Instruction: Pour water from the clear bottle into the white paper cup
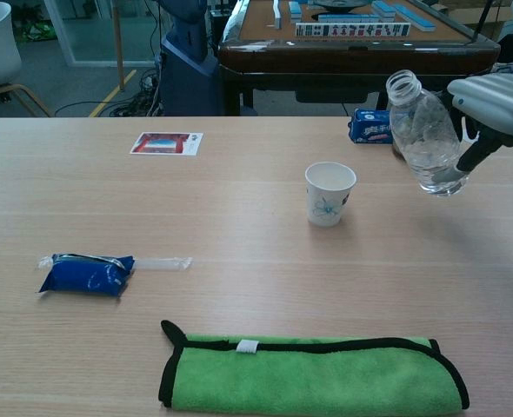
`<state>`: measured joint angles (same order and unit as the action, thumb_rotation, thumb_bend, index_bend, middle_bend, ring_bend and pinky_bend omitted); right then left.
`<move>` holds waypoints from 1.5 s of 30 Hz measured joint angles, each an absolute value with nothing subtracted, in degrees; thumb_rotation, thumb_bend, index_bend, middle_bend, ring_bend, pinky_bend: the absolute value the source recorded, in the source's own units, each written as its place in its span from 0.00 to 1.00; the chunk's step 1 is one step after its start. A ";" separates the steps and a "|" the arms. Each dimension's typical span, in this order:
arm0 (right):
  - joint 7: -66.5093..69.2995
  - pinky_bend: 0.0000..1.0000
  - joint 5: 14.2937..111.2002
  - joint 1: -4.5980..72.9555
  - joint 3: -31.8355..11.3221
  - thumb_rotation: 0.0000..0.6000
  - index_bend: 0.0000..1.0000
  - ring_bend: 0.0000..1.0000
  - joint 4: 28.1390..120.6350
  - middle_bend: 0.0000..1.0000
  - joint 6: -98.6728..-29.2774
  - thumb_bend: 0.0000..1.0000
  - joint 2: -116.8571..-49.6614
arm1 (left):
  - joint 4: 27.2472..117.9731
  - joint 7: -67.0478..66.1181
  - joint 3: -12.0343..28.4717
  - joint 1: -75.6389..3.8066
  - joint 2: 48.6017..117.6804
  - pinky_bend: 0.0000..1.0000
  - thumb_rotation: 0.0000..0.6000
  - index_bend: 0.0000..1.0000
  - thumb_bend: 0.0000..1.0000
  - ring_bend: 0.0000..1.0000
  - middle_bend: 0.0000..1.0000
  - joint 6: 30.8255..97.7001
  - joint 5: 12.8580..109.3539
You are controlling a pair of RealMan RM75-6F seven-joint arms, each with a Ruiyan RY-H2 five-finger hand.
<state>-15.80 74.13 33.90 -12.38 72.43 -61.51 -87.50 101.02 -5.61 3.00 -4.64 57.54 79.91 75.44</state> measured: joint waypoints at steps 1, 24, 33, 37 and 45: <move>-16.89 0.54 73.16 34.05 -12.62 1.00 0.59 0.52 72.88 0.64 -61.21 0.11 -87.35 | 101.04 -5.58 3.01 -4.64 57.51 0.44 1.00 0.31 0.10 0.06 0.00 79.89 75.40; -41.54 0.54 52.36 38.61 -13.70 1.00 0.59 0.53 78.22 0.64 -56.97 0.12 -84.69 | 101.16 -5.21 2.92 -4.67 57.29 0.44 1.00 0.31 0.10 0.06 0.00 79.34 74.97; -48.22 0.54 46.58 41.99 -13.06 1.00 0.59 0.53 79.35 0.64 -57.11 0.12 -85.96 | 101.58 -4.52 3.16 -4.61 56.77 0.44 1.00 0.31 0.10 0.06 0.00 79.64 74.96; -51.52 0.54 43.85 43.52 -12.77 1.00 0.59 0.53 79.48 0.64 -57.51 0.12 -86.79 | 101.86 -4.31 3.22 -4.54 56.52 0.44 1.00 0.31 0.10 0.06 0.00 79.84 75.11; -58.42 0.54 37.05 46.93 -12.41 1.00 0.59 0.53 79.98 0.64 -59.43 0.12 -88.65 | 102.26 -3.97 3.14 -4.40 56.17 0.44 1.00 0.31 0.10 0.06 0.00 80.07 75.46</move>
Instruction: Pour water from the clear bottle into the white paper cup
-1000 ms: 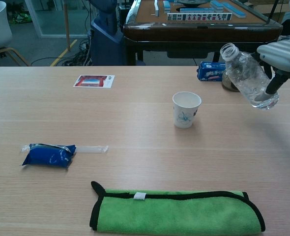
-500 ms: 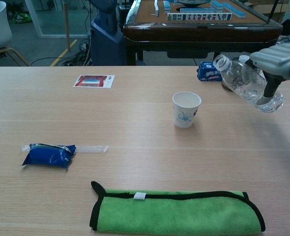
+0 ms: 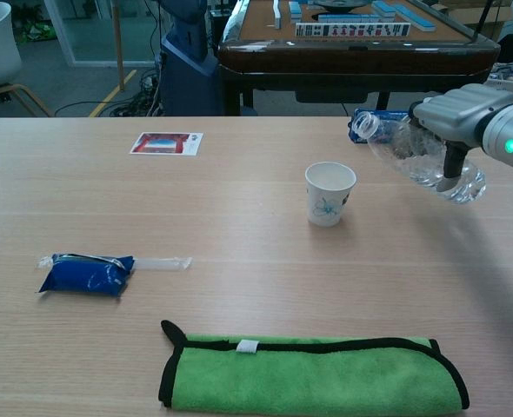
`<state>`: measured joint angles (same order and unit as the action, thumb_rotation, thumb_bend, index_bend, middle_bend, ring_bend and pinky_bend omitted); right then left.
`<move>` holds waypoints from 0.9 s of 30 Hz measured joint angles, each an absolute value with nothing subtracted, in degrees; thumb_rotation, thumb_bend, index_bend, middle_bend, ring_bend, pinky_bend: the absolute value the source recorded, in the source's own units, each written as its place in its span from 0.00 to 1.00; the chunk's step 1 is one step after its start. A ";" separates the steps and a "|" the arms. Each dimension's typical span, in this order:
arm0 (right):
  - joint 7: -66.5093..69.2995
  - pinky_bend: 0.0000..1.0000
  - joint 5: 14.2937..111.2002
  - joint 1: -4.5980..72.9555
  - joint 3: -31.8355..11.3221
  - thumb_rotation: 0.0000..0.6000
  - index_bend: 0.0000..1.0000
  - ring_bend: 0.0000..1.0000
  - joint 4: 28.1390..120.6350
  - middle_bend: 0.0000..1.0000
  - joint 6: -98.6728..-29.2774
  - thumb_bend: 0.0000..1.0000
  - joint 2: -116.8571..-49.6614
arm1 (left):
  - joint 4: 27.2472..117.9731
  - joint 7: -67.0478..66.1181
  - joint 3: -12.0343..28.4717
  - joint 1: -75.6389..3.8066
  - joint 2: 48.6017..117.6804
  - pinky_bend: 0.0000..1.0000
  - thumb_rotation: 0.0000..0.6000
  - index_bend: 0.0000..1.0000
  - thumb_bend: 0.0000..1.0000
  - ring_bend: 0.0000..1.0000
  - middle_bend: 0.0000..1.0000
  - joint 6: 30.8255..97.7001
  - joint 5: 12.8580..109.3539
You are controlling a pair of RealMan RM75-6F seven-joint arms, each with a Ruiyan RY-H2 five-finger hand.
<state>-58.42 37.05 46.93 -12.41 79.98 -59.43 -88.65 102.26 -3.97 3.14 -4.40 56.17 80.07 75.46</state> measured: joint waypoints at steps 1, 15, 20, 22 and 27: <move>-59.03 0.54 36.41 47.28 -12.38 1.00 0.59 0.53 80.01 0.64 -59.66 0.12 -88.82 | 102.25 -3.93 3.12 -4.40 56.18 0.44 1.00 0.31 0.10 0.06 0.00 79.99 75.43; -68.88 0.54 29.52 51.92 -11.09 1.00 0.59 0.53 82.02 0.64 -63.80 0.12 -89.73 | 102.56 -3.10 3.39 -4.35 55.65 0.44 1.00 0.31 0.10 0.06 0.00 80.11 75.19; -72.04 0.54 27.30 53.46 -10.40 1.00 0.59 0.53 83.28 0.64 -65.49 0.12 -89.65 | 102.65 -3.02 3.40 -4.31 55.52 0.44 1.00 0.31 0.10 0.06 0.00 80.16 75.21; -73.00 0.54 26.72 53.89 -10.12 1.00 0.59 0.53 83.58 0.64 -65.91 0.12 -89.59 | 102.63 -3.05 3.41 -4.33 55.52 0.44 1.00 0.31 0.10 0.06 0.00 80.12 75.16; -75.11 0.54 25.08 54.87 -9.42 1.00 0.59 0.53 84.45 0.65 -67.26 0.12 -89.30 | 102.56 -3.10 3.43 -4.38 55.56 0.44 1.00 0.31 0.10 0.06 0.00 80.01 75.06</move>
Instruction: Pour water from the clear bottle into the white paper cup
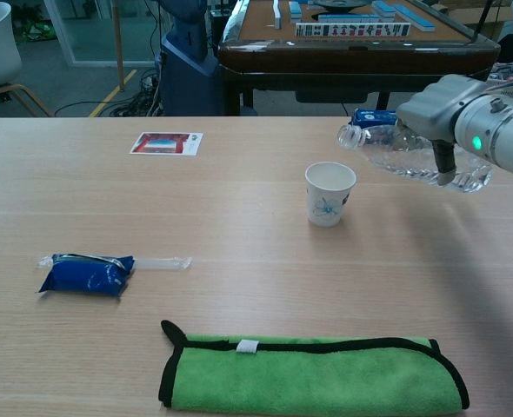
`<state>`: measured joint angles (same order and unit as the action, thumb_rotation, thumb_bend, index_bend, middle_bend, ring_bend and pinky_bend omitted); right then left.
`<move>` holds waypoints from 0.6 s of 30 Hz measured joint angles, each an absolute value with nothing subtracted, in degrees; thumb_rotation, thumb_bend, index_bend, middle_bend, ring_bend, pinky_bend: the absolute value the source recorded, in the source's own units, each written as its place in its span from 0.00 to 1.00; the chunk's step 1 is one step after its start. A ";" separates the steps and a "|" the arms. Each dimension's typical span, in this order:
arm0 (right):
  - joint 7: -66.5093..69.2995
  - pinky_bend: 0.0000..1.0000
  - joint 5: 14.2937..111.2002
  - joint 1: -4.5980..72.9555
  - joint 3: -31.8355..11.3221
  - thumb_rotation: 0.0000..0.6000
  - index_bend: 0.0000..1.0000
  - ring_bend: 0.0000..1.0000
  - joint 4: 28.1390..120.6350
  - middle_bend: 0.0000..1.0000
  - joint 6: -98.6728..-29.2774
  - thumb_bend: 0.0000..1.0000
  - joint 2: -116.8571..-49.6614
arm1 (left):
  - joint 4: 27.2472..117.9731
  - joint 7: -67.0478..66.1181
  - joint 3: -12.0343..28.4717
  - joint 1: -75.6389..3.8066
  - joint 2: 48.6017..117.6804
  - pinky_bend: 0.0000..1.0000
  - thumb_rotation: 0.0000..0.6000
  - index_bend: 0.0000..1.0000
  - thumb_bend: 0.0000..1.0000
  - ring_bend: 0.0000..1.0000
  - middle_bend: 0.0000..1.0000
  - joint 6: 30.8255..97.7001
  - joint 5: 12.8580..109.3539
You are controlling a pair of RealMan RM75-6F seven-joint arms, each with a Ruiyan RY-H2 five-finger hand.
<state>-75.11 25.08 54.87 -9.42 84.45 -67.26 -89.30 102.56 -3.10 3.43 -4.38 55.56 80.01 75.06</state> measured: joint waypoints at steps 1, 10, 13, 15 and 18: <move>-75.48 0.54 24.86 55.00 -9.28 1.00 0.59 0.53 84.54 0.65 -67.49 0.12 -89.25 | 102.55 -3.13 3.42 -4.39 55.56 0.44 1.00 0.31 0.10 0.06 0.00 80.01 75.07; -78.54 0.54 23.51 56.10 -7.61 1.00 0.59 0.53 85.08 0.65 -69.39 0.12 -88.85 | 102.46 -3.37 3.41 -4.44 55.66 0.44 1.00 0.31 0.10 0.06 0.00 79.99 75.05; -78.73 0.54 23.30 56.26 -7.37 1.00 0.60 0.53 85.23 0.65 -69.81 0.13 -88.84 | 102.50 -3.24 3.42 -4.43 55.65 0.44 1.00 0.31 0.10 0.06 0.00 79.98 75.03; -78.98 0.54 23.23 56.38 -7.22 1.00 0.60 0.53 85.36 0.65 -70.07 0.13 -88.84 | 102.46 -3.32 3.41 -4.44 55.65 0.44 1.00 0.31 0.10 0.06 0.00 79.95 75.01; -79.94 0.54 23.14 56.68 -6.84 1.00 0.60 0.53 85.45 0.65 -70.59 0.13 -88.89 | 102.44 -3.39 3.38 -4.45 55.67 0.44 1.00 0.31 0.10 0.06 0.00 79.90 75.01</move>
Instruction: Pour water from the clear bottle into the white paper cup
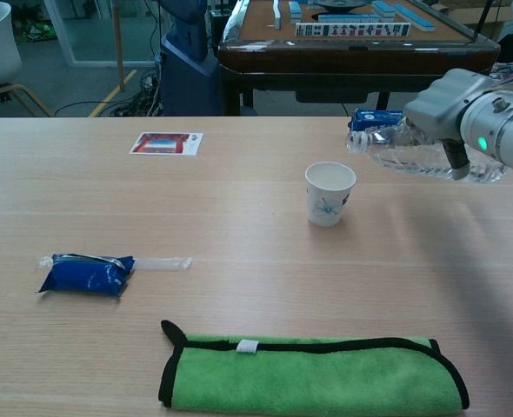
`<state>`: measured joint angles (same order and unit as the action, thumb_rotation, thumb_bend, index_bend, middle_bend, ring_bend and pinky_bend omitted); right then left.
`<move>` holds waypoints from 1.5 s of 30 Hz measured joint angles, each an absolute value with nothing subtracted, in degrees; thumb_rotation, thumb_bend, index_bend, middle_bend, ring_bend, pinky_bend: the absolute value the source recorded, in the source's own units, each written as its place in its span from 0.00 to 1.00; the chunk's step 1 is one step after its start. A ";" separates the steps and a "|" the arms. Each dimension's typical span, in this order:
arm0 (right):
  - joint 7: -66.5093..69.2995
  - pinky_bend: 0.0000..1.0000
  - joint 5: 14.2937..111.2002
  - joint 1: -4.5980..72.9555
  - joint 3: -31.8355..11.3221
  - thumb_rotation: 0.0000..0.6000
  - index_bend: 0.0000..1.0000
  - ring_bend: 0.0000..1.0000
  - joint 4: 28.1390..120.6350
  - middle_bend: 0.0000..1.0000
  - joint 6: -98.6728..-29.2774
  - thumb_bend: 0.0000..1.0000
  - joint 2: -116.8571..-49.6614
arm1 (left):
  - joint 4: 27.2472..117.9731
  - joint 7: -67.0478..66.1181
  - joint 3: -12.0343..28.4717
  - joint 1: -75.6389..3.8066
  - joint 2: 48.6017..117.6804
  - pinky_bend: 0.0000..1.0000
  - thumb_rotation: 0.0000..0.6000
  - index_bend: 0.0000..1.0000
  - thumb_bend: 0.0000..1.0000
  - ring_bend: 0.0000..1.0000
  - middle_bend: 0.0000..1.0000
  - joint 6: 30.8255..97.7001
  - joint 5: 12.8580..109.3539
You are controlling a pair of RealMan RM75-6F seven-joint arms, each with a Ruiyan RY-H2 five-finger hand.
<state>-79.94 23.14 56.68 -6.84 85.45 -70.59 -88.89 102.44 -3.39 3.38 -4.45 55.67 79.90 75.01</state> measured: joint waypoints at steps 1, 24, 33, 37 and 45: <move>-80.25 0.54 23.13 56.78 -6.70 1.00 0.60 0.53 85.46 0.65 -70.81 0.13 -88.93 | 102.43 -3.40 3.38 -4.46 55.68 0.44 1.00 0.31 0.10 0.06 0.00 79.91 75.03; -84.92 0.55 22.79 57.47 -4.66 1.00 0.60 0.53 82.26 0.65 -72.95 0.13 -91.19 | 102.73 -3.03 3.42 -4.42 55.44 0.44 1.00 0.31 0.10 0.06 0.00 79.93 75.01; -85.74 0.55 23.40 57.53 -4.70 1.00 0.60 0.53 82.01 0.65 -73.51 0.13 -91.74 | 102.86 -3.15 3.42 -4.47 55.37 0.44 1.00 0.31 0.10 0.06 0.00 79.83 74.91; -85.89 0.55 23.56 57.50 -4.80 1.00 0.60 0.53 82.04 0.65 -73.52 0.13 -91.81 | 102.90 -3.18 3.45 -4.47 55.36 0.44 1.00 0.31 0.10 0.06 0.00 79.85 74.84; -85.91 0.55 23.74 57.37 -5.21 1.00 0.60 0.53 82.41 0.65 -73.80 0.13 -91.69 | 102.94 -3.30 3.44 -4.47 55.34 0.44 1.00 0.31 0.10 0.06 0.00 79.89 74.86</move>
